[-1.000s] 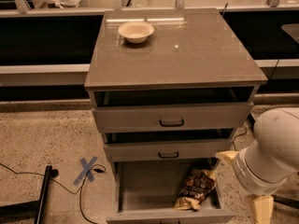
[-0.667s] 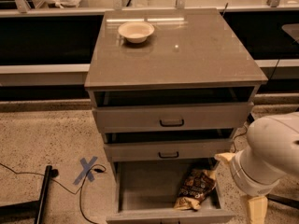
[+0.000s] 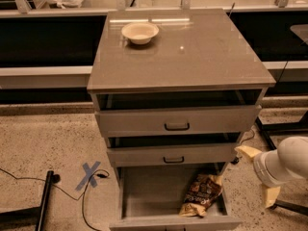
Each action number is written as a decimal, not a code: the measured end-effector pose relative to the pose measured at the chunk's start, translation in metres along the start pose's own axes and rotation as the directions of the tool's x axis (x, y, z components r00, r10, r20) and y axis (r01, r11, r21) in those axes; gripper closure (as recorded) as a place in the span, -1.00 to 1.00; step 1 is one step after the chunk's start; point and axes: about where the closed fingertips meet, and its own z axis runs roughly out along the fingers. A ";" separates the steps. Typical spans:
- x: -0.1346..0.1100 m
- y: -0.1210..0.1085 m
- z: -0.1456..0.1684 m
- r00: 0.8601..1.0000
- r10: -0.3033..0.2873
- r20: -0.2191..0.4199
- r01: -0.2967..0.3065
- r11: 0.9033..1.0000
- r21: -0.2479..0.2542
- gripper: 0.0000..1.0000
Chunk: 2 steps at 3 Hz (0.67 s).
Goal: Pick brown chip bag from bottom drawer and place on counter
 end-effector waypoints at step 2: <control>-0.007 0.011 0.047 0.997 -0.051 0.064 0.053 0.998 -0.034 -1.00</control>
Offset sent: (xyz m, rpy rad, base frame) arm 0.0057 0.0050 -0.0379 0.0301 0.0237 0.0564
